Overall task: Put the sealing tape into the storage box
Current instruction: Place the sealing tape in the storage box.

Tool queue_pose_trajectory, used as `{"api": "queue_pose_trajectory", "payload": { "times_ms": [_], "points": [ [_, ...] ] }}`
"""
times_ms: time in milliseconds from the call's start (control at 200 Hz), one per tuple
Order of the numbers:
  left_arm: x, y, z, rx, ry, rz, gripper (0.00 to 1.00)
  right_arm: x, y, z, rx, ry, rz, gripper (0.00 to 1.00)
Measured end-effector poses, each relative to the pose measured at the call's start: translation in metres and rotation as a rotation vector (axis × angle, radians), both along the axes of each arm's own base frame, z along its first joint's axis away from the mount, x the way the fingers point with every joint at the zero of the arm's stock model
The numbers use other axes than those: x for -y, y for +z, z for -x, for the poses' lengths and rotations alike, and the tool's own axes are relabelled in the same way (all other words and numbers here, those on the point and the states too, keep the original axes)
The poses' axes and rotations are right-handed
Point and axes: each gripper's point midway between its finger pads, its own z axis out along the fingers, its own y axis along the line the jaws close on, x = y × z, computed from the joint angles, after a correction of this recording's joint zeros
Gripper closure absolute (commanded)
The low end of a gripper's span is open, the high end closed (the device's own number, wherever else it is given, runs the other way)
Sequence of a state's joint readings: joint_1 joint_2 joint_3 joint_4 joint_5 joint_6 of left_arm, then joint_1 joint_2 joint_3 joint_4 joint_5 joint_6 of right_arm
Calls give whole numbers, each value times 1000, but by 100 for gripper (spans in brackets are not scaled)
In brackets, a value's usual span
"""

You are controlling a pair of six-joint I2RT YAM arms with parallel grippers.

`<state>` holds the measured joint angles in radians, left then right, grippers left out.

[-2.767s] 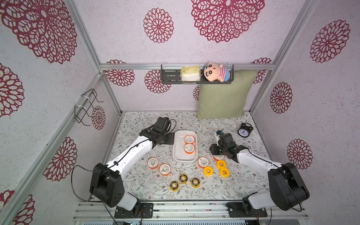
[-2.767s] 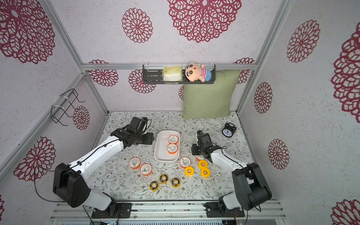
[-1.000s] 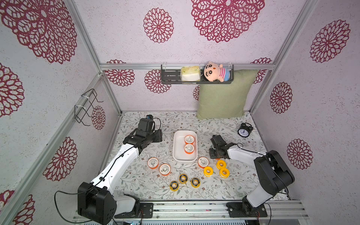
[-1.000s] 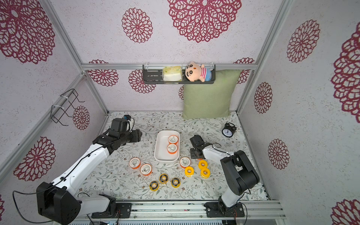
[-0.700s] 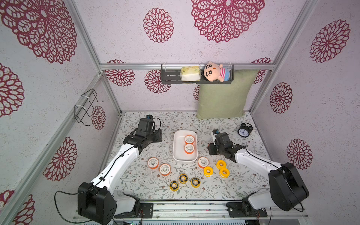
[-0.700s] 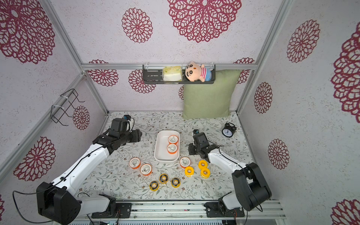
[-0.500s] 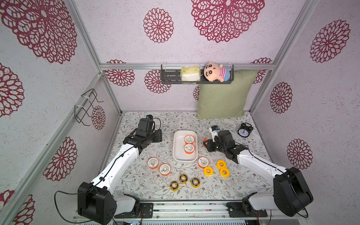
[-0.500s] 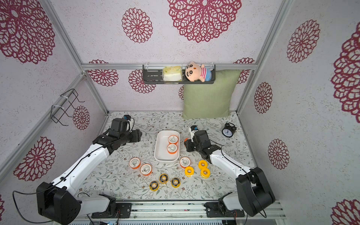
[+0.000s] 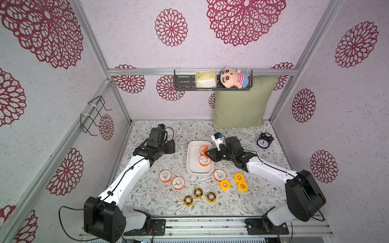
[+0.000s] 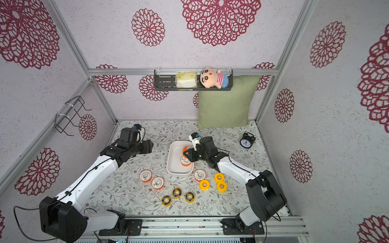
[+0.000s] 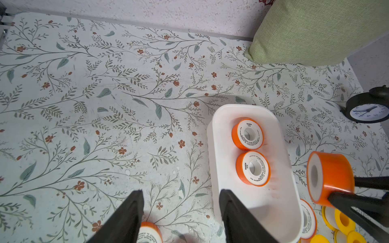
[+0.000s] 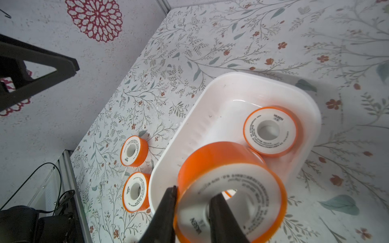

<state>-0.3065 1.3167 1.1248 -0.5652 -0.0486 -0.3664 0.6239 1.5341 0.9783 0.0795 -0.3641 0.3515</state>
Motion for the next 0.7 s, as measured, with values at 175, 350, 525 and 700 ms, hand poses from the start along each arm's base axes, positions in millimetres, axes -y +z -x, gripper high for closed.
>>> {"api": "queue_pose_trajectory", "payload": {
  "times_ms": [175,350,525,700],
  "points": [
    [-2,0,0,2,7,-7,35,-24,-19,6,-33,65,73,74],
    [-2,0,0,2,10,-9,35,-40,-44,16,-80,123,163,74],
    [-3,0,0,2,11,-10,35,-43,-66,30,-120,163,241,74],
    [-3,0,-1,3,12,-12,35,-44,-71,42,-136,192,286,74]
  ]
}}
